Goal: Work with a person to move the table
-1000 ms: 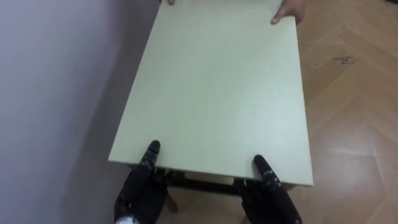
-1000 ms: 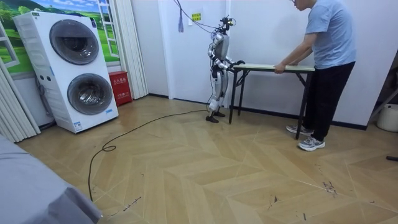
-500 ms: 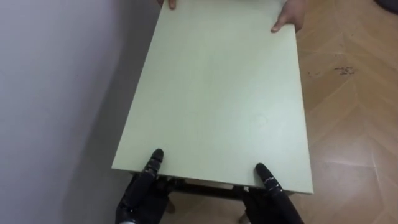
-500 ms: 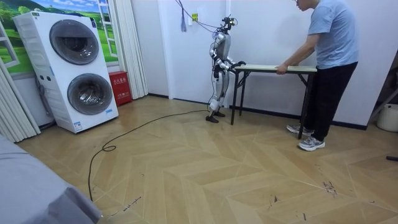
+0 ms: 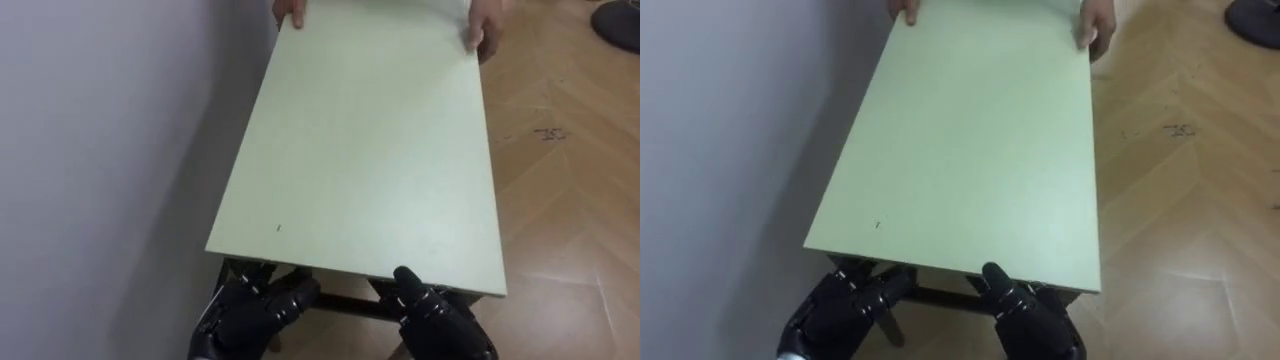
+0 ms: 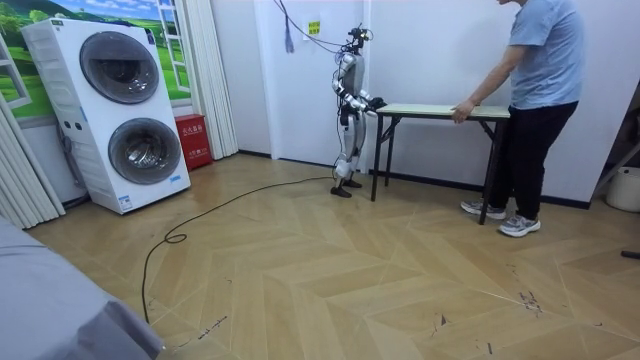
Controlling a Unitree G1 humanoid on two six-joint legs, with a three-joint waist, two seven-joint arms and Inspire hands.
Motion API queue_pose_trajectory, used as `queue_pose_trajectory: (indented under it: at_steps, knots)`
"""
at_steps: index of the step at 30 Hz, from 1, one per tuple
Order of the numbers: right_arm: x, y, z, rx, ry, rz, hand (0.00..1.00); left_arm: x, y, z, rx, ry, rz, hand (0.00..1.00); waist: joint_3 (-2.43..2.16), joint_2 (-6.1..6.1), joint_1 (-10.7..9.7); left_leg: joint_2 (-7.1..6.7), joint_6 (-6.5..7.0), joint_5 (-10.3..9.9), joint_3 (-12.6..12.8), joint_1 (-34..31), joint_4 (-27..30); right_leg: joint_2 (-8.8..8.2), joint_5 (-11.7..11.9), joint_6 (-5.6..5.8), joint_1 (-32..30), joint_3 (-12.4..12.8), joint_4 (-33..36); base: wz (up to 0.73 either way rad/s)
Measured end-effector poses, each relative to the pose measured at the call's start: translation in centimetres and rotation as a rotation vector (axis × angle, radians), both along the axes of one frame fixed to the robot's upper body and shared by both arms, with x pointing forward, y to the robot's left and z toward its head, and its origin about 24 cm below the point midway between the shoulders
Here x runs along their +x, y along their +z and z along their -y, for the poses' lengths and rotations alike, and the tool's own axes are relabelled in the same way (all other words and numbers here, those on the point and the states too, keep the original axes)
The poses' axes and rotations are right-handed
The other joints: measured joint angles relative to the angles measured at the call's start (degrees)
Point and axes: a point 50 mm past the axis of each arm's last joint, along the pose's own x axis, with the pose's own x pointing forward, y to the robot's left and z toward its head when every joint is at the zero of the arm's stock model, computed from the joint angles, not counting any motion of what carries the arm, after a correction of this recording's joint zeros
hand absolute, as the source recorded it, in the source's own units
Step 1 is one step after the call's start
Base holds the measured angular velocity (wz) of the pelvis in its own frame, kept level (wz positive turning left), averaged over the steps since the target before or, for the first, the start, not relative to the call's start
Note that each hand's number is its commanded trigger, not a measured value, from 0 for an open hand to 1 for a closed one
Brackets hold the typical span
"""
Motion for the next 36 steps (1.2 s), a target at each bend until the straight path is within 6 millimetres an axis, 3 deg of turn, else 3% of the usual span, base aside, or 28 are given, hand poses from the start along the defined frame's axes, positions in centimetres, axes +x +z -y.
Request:
queue_pose_trajectory:
  at_steps: [7,14,26,32,36]
  knots:
    - [-0.2,-0.1,-0.1,0.004,0.006,0.0,0.0,-0.5,-0.6,0.1,-0.007,-0.011,-0.01,0.0,-0.17,0.02,-0.01,0.31,-0.47,0.73,-0.02,-0.01,-0.02,0.26,0.29,-0.47,-0.75,-0.13,0.8,-0.01]
    - [-0.7,-0.6,0.0,0.002,0.036,0.009,0.0,-1.6,-2.0,-0.6,0.02,-0.014,-0.085,0.0,-0.55,-0.86,-0.1,0.72,-0.54,0.72,0.5,0.16,-0.21,0.63,0.74,-0.67,-0.35,-0.17,-0.09,-0.02]
    - [-2.1,-2.8,1.5,-0.105,0.048,-0.076,0.0,-3.8,-5.0,-1.8,0.087,0.004,-0.253,0.0,-0.35,-0.2,-0.18,0.91,-0.78,0.43,0.45,1.19,-0.74,0.98,0.96,-0.7,1.01,-0.11,-1.21,0.0]
    - [-2.3,-3.0,2.0,-0.148,0.05,-0.084,0.0,-5.1,-6.1,-2.5,0.184,-0.034,-0.317,0.0,-0.15,-0.72,-0.88,0.87,-0.91,0.3,0.11,1.92,-0.93,1.09,0.96,-0.7,1.88,-0.14,-1.54,0.01]
    - [-3.2,-4.2,2.3,-0.205,0.082,-0.148,0.0,-5.8,-6.7,-2.9,0.214,-0.03,-0.349,0.0,-0.28,-0.91,-1.79,0.81,-0.92,0.3,-0.22,1.82,-0.93,1.11,0.98,-0.73,2.2,-0.41,-2.1,0.04]
